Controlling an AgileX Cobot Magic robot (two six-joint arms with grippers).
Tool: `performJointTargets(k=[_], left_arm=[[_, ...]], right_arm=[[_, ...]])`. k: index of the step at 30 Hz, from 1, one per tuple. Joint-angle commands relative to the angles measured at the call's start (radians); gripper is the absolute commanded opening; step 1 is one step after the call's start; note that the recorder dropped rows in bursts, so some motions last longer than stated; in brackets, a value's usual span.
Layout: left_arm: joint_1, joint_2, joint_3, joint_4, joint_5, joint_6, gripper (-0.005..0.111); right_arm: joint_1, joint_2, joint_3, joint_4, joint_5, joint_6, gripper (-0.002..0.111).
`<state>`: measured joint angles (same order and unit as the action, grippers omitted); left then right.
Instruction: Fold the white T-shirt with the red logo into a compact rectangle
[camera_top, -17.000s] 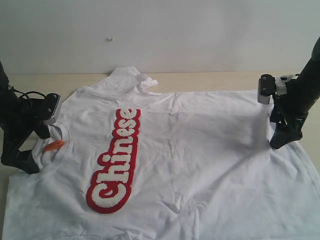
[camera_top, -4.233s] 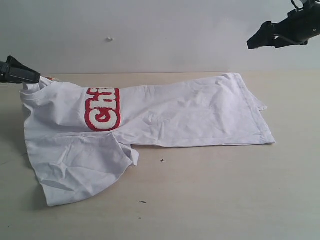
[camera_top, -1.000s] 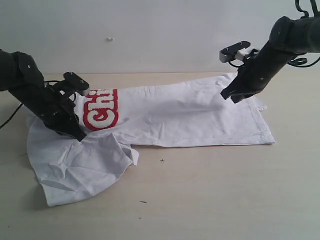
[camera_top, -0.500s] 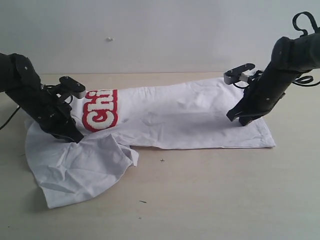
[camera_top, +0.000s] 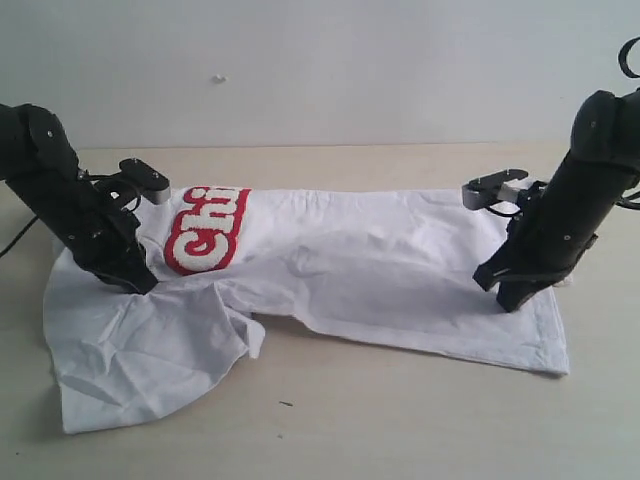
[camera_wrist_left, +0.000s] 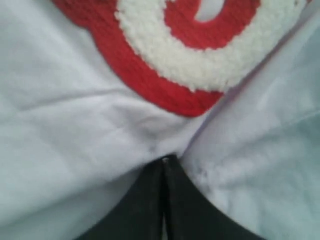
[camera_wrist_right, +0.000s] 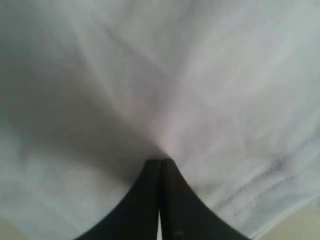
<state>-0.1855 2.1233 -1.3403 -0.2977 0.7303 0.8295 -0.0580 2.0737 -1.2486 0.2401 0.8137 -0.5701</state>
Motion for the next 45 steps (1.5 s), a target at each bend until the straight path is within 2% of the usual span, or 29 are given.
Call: performJointTargets(k=[1, 5, 9, 11, 15, 17, 20, 23, 27, 37, 45], left_arm=[[0.017, -0.025, 0.003, 0.067, 0.157, -0.001, 0.0], [0.036, -0.066, 0.024, 0.018, 0.149, -0.01, 0.0], [0.037, -0.146, 0.027, -0.081, 0.122, 0.032, 0.0], [0.037, -0.186, 0.027, -0.151, 0.126, 0.082, 0.0], [0.037, -0.242, 0.027, -0.393, 0.204, 0.245, 0.0], [0.037, -0.262, 0.027, -0.453, 0.221, 0.272, 0.0], [0.037, -0.285, 0.027, -0.474, 0.233, 0.272, 0.0], [0.037, -0.296, 0.027, -0.477, 0.242, 0.273, 0.0], [0.037, -0.317, 0.027, -0.5, 0.215, 0.293, 0.0], [0.059, -0.344, 0.027, -0.537, 0.094, 0.323, 0.0], [0.061, -0.344, 0.027, -0.551, 0.065, 0.344, 0.0]], right_arm=[[0.0, -0.068, 0.088, -0.113, 0.096, 0.033, 0.0], [0.0, -0.169, 0.1, -0.104, 0.085, 0.038, 0.0], [-0.01, -0.3, 0.1, 0.055, -0.033, -0.056, 0.001], [-0.033, -0.339, 0.1, 0.103, -0.088, -0.056, 0.008], [-0.121, -0.342, 0.1, 0.147, -0.163, 0.043, 0.035], [-0.166, -0.322, 0.1, 0.173, -0.173, 0.075, 0.038], [-0.257, -0.27, 0.1, 0.378, -0.161, -0.045, 0.042], [-0.332, -0.19, 0.091, 0.663, -0.1, -0.227, 0.052], [-0.387, -0.056, 0.013, 0.751, 0.028, -0.266, 0.053], [-0.385, 0.124, -0.103, 0.826, -0.032, -0.345, 0.049], [-0.385, 0.185, -0.136, 0.872, 0.037, -0.388, 0.048]])
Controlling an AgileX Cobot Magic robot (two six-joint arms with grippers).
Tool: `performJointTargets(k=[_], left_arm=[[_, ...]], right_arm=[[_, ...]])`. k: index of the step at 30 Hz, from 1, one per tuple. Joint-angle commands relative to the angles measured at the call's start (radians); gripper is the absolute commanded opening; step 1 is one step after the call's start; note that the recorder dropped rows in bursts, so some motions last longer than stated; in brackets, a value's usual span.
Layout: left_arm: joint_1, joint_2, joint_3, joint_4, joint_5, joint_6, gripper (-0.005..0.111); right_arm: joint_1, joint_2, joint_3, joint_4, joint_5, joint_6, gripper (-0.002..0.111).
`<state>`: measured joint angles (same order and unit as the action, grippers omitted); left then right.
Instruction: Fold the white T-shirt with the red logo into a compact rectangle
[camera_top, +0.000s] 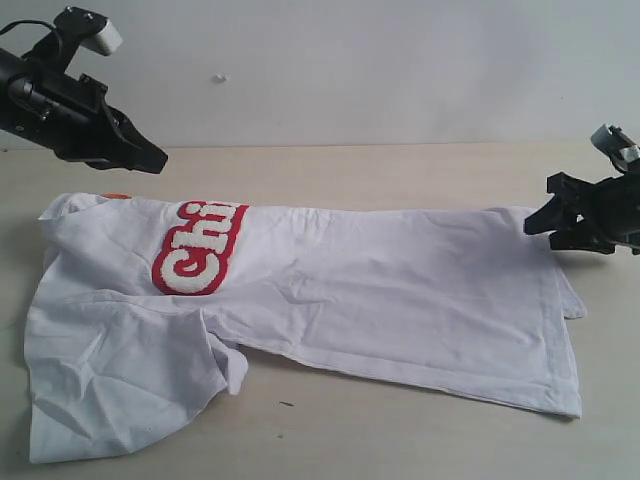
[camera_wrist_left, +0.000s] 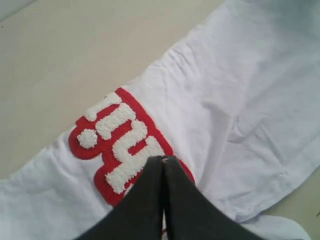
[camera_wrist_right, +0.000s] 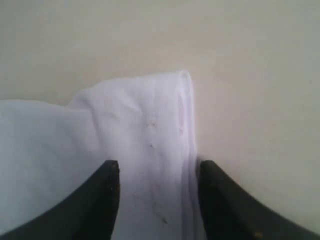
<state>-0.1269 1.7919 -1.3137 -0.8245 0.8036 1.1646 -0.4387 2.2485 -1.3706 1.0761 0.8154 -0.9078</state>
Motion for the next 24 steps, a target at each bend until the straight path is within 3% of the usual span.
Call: performJointTargets(k=[1, 7, 14, 24], left_arm=[[0.002, -0.012, 0.0, -0.024, -0.008, 0.009, 0.0], [0.002, -0.012, 0.0, -0.024, -0.008, 0.009, 0.0], [0.002, -0.012, 0.0, -0.024, -0.004, 0.009, 0.0], [0.002, -0.012, 0.0, -0.024, 0.041, 0.009, 0.0]], right_arm=[[-0.004, 0.01, -0.014, 0.059, 0.052, -0.073, 0.047], [-0.004, 0.01, -0.014, 0.136, 0.113, -0.136, 0.04], [-0.004, 0.009, -0.064, 0.122, 0.214, -0.136, 0.013], [-0.004, -0.039, -0.09, 0.068, 0.195, -0.11, 0.012]])
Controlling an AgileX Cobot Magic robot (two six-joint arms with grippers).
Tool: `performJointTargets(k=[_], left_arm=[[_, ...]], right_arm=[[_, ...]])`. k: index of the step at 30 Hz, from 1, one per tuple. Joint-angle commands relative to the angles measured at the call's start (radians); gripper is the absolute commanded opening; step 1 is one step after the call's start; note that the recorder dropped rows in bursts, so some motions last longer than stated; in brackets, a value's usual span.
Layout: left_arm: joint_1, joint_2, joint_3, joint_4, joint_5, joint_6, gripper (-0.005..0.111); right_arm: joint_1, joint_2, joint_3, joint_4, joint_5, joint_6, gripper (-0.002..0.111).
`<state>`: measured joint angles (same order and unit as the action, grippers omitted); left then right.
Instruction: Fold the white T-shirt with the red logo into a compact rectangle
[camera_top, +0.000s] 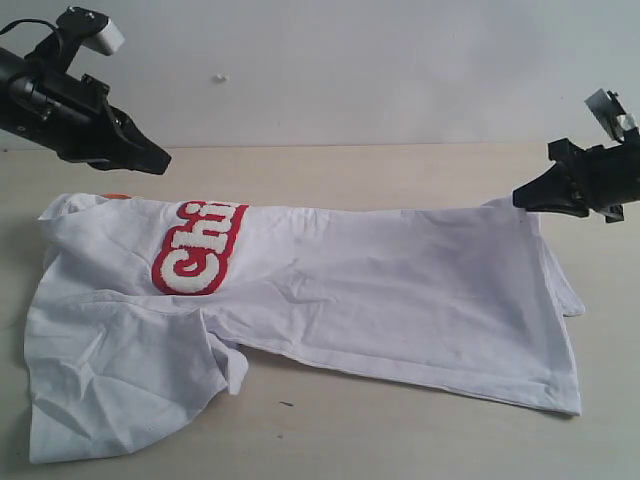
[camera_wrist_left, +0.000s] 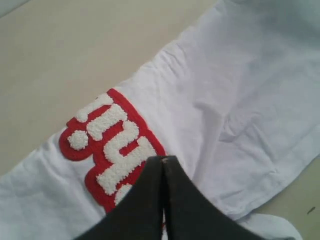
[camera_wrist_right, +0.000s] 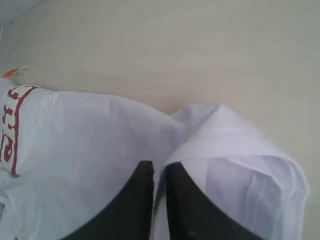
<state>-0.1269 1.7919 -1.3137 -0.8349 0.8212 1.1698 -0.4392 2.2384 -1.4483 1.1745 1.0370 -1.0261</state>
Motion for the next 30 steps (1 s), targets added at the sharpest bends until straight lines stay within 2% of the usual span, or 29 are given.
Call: performJointTargets(k=[1, 5, 8, 16, 18, 19, 20, 21, 30], left_arm=[[0.002, -0.012, 0.0, -0.014, 0.025, 0.004, 0.0], [0.002, -0.012, 0.0, -0.014, 0.038, 0.004, 0.0], [0.002, -0.012, 0.0, -0.014, 0.058, 0.004, 0.0], [0.002, -0.012, 0.0, -0.014, 0.038, 0.012, 0.0], [0.002, -0.012, 0.0, -0.014, 0.038, 0.012, 0.0], [0.002, -0.012, 0.0, -0.014, 0.038, 0.014, 0.0], [0.002, -0.012, 0.0, -0.014, 0.04, 0.014, 0.0], [0.002, -0.012, 0.0, -0.014, 0.051, 0.014, 0.0], [0.002, -0.012, 0.0, -0.014, 0.062, 0.021, 0.0]], right_arm=[[-0.004, -0.032, -0.012, -0.038, -0.034, 0.008, 0.012], [-0.004, -0.034, -0.012, -0.099, -0.123, 0.045, 0.011], [-0.004, -0.034, -0.014, -0.094, -0.182, 0.045, 0.002], [-0.004, -0.034, -0.102, 0.057, -0.057, -0.024, 0.0], [-0.004, -0.034, -0.104, -0.038, -0.036, -0.005, 0.004], [-0.004, -0.032, -0.104, -0.173, -0.035, 0.063, 0.02], [-0.004, -0.032, -0.104, -0.226, -0.059, 0.108, 0.027], [-0.004, -0.028, -0.104, -0.338, -0.102, 0.241, 0.043], [0.04, -0.006, -0.104, -0.342, -0.066, 0.244, 0.041]])
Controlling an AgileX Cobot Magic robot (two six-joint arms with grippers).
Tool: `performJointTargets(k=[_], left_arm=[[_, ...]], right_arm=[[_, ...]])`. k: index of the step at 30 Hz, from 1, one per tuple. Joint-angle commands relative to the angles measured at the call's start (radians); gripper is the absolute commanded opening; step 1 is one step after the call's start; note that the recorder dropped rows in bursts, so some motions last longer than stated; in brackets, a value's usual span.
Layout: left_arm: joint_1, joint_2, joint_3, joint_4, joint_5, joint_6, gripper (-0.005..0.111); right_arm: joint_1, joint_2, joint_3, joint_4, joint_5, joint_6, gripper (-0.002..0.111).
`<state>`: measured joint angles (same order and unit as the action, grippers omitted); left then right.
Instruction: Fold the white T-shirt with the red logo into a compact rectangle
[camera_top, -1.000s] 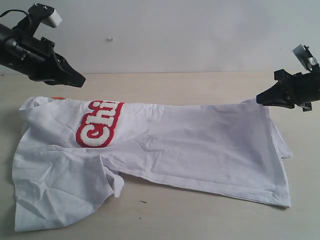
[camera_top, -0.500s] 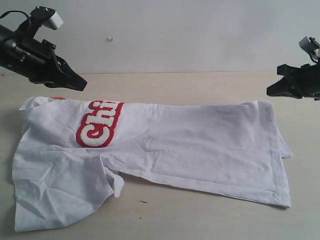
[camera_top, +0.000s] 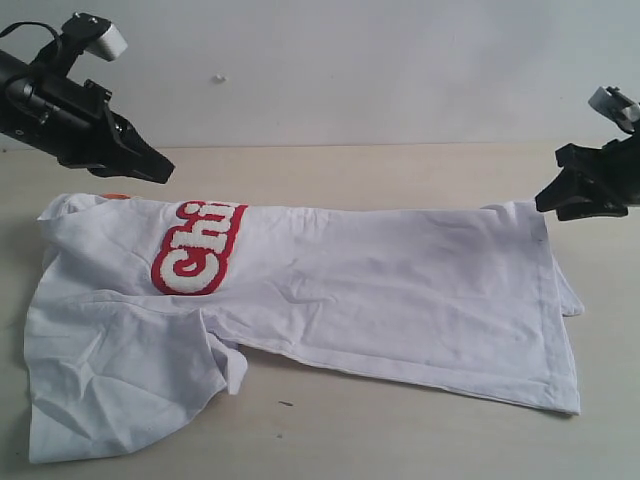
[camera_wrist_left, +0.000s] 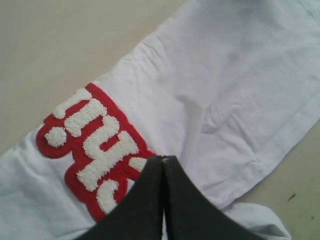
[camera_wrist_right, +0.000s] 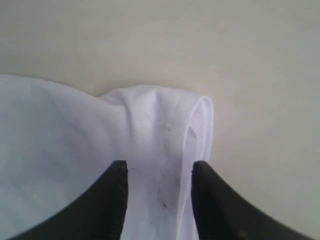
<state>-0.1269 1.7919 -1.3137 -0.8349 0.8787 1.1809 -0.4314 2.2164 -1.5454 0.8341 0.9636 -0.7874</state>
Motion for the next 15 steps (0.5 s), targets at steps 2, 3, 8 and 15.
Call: performJointTargets(k=[2, 3, 8, 15], left_arm=[[0.002, -0.012, 0.0, -0.014, 0.005, 0.012, 0.0], [0.002, -0.012, 0.0, -0.014, 0.007, 0.012, 0.0], [0.002, -0.012, 0.0, -0.014, 0.009, 0.012, 0.0], [0.002, -0.012, 0.0, -0.014, 0.001, 0.012, 0.0]], right_arm=[[0.06, 0.032, -0.007, -0.002, -0.007, 0.005, 0.041], [0.072, 0.043, -0.007, -0.002, -0.028, 0.005, 0.041], [0.089, 0.057, -0.007, -0.004, -0.089, 0.005, 0.038], [0.069, -0.026, -0.007, -0.027, -0.104, 0.008, 0.038]])
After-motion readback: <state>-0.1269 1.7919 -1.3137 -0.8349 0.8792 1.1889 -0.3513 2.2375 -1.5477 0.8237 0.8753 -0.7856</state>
